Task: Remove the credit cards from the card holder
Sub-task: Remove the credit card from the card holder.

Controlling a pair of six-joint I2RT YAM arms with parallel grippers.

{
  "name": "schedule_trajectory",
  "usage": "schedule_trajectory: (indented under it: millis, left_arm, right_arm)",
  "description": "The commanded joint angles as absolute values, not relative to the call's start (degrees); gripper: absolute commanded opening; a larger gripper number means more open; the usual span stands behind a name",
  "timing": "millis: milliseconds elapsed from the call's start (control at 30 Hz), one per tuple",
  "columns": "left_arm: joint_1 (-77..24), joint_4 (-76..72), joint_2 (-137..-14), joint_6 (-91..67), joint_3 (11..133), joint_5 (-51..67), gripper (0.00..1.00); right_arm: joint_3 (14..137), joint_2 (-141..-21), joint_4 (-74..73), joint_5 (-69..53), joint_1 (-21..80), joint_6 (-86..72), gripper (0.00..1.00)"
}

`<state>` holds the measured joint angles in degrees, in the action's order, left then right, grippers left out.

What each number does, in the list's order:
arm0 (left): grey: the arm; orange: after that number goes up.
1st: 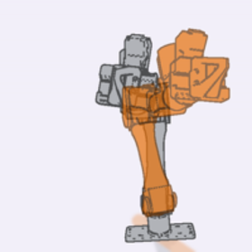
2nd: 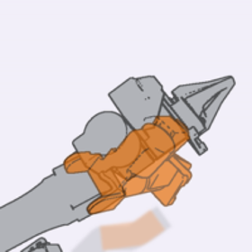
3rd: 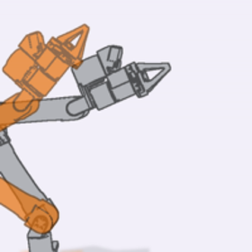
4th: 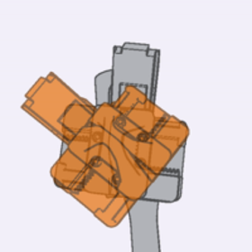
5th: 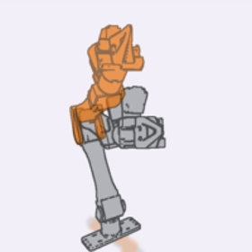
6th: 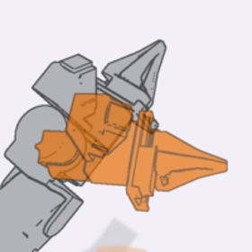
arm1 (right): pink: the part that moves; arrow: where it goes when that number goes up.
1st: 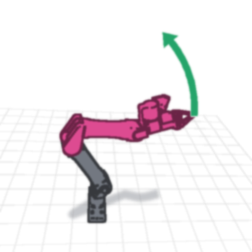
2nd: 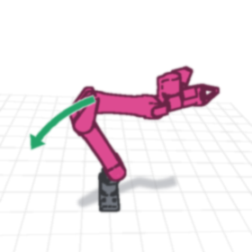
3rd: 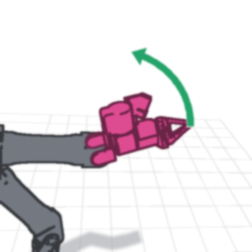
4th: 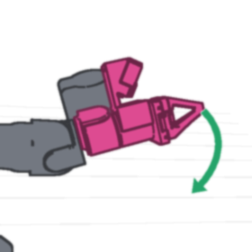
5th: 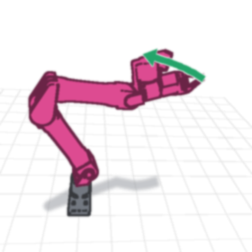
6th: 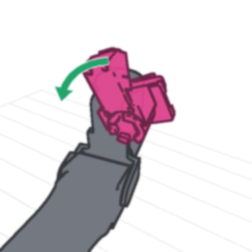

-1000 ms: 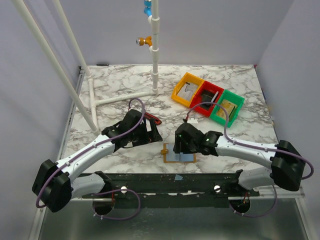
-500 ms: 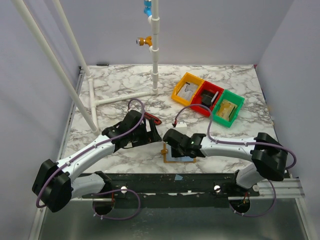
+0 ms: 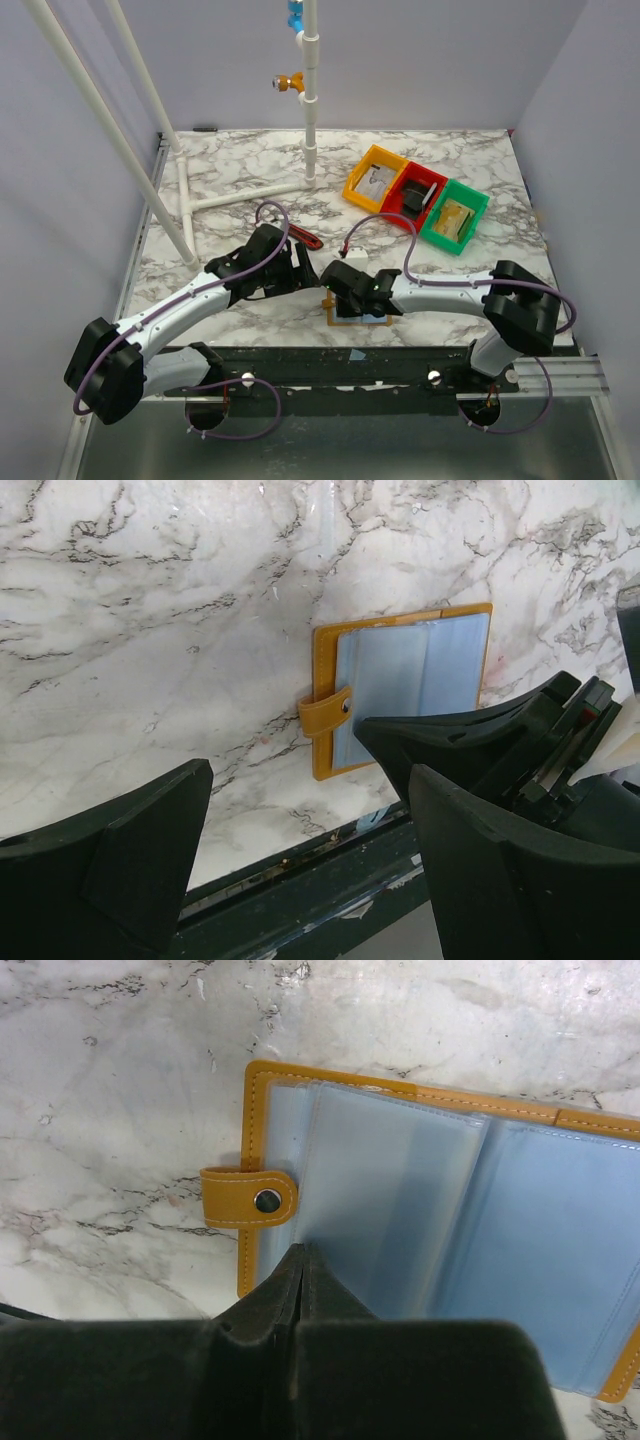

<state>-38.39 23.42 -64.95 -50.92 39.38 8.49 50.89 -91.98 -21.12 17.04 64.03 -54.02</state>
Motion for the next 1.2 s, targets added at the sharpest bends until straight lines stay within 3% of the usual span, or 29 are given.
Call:
schedule_trajectory:
  millis: [0, 567, 667, 900, 1167]
  left_arm:
    - [-38.6, 22.1, -64.8, -51.2, 38.9, 9.6, 0.82]
    - [-38.6, 21.2, -67.2, -50.0, 39.9, 11.9, 0.73]
    - [-38.9, 18.9, -68.4, -49.5, 40.0, 15.1, 0.60]
    - [-41.6, 13.3, -74.9, -50.8, 42.4, 20.6, 0.15]
    - [-44.6, 10.2, -84.4, -52.2, 46.8, 22.2, 0.00]
  right_arm:
    - [49.7, -93.3, -22.0, 18.1, 64.3, -55.5, 0.01]
    - [48.9, -90.4, -29.4, 25.0, 64.4, -58.5, 0.01]
    - [49.1, -89.9, -30.2, 25.7, 64.3, -58.5, 0.01]
    - [48.7, -89.9, -30.3, 25.9, 64.3, -59.0, 0.01]
    - [47.5, -88.5, -30.3, 25.8, 63.8, -59.7, 0.01]
